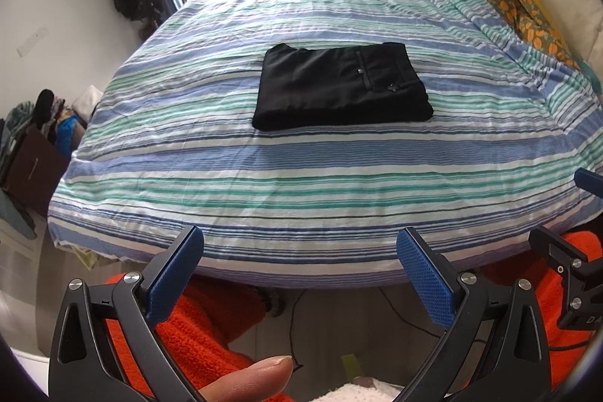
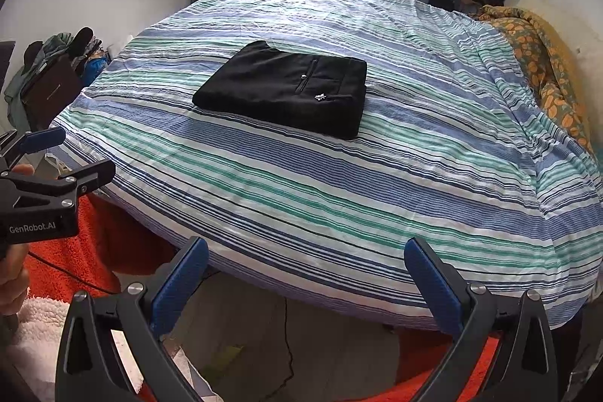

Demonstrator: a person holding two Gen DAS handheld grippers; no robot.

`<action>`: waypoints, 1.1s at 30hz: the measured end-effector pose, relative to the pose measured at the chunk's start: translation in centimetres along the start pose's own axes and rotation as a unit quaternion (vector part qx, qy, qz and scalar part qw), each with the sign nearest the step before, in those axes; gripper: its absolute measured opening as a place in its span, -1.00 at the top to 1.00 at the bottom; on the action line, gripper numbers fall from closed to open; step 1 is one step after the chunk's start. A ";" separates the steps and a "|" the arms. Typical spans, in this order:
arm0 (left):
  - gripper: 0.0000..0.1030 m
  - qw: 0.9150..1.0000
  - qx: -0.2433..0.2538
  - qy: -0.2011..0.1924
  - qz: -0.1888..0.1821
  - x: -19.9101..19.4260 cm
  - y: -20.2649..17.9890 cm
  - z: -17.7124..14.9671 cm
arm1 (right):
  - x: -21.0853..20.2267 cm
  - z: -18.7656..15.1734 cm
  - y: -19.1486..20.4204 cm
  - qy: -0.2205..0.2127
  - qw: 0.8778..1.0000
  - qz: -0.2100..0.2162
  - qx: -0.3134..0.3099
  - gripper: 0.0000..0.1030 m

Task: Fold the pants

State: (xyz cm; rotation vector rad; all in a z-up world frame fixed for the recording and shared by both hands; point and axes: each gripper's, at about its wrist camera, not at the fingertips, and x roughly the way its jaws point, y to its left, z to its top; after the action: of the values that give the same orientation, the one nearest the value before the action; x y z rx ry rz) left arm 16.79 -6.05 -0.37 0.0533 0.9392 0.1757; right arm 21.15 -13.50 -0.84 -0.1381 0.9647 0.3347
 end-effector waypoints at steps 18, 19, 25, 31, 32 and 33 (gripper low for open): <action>-0.98 1.000 -0.003 -0.014 0.000 -0.7 0.3 0.5 | -0.4 0.3 0.1 -0.008 1.000 -0.003 -0.005 -0.99; -0.98 1.000 -0.003 -0.014 0.000 -0.7 0.3 0.4 | -0.4 0.3 0.1 -0.008 1.000 -0.003 -0.005 -0.99; -0.98 1.000 -0.002 -0.014 -0.002 -0.8 0.1 0.4 | -0.4 0.3 0.1 -0.008 1.000 -0.003 -0.006 -0.99; -0.98 1.000 -0.001 -0.016 -0.002 -0.8 0.0 0.3 | -0.4 0.3 0.1 -0.009 1.000 -0.004 -0.006 -0.99; -0.98 1.000 -0.001 -0.017 -0.002 -0.9 0.0 0.4 | -0.4 0.3 0.1 -0.010 1.000 -0.004 -0.006 -0.99; -0.98 1.000 -0.003 -0.017 -0.003 -0.9 0.1 0.4 | -0.4 0.3 0.1 -0.010 1.000 -0.003 -0.006 -0.99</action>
State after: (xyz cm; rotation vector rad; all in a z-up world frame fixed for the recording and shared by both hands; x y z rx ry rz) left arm 16.53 -6.14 0.59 0.0490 0.9047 0.1718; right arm 21.15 -13.39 -0.30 -0.1483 0.9430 0.3346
